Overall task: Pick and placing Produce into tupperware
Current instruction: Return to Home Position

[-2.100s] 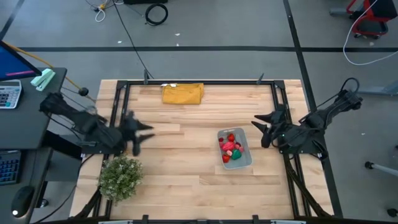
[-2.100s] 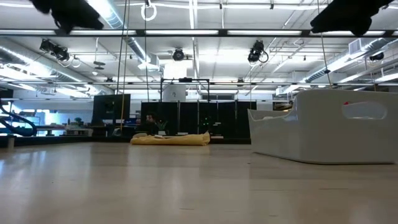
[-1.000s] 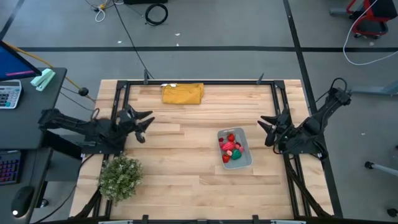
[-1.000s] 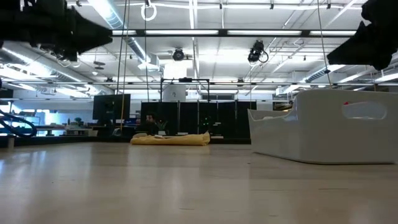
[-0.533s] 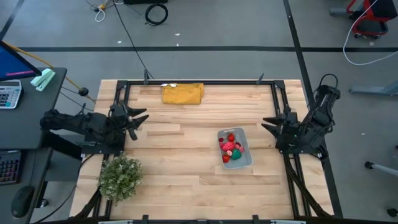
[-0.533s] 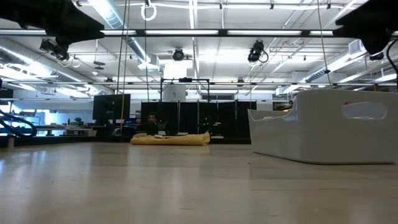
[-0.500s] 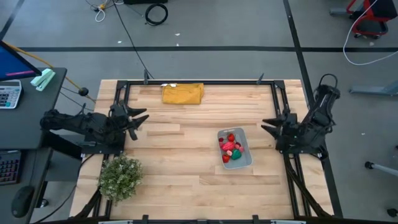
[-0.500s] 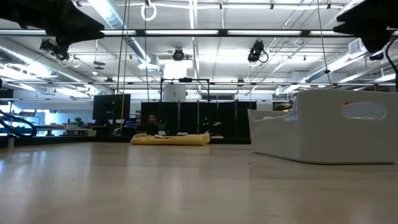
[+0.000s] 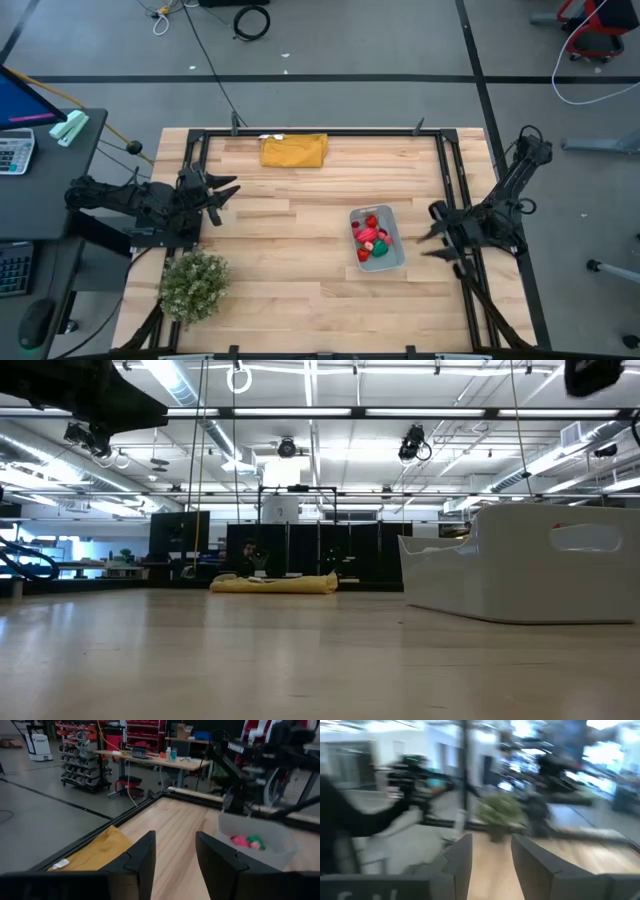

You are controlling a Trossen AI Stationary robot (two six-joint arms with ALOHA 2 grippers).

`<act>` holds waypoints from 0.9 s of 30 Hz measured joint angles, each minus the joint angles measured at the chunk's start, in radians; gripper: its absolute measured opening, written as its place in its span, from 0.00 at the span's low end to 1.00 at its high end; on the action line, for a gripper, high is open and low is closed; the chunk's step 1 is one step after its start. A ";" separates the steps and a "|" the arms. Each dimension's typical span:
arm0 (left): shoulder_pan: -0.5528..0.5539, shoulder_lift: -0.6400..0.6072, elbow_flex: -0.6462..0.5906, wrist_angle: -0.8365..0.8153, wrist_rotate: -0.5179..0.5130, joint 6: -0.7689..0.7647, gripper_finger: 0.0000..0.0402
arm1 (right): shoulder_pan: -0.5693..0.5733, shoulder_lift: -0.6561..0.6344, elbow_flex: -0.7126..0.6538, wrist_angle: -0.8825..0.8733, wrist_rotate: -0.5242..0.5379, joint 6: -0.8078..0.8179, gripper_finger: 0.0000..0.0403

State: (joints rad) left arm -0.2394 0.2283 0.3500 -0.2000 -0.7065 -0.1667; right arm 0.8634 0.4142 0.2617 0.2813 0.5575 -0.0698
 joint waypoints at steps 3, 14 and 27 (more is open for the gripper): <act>0.000 -0.011 0.000 -0.030 0.000 0.047 0.37 | -0.040 -0.021 -0.005 -0.064 0.062 0.061 0.36; 0.000 -0.174 -0.001 -0.084 0.000 0.054 0.38 | -0.107 -0.183 -0.005 -0.223 0.026 0.039 0.36; 0.000 -0.218 0.000 -0.085 0.000 0.050 0.38 | -0.238 -0.344 -0.107 -0.239 -0.012 0.044 0.36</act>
State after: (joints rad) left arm -0.2394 0.0105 0.3496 -0.2849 -0.7063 -0.1165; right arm 0.6254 0.0699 0.1546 0.0426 0.5457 -0.0261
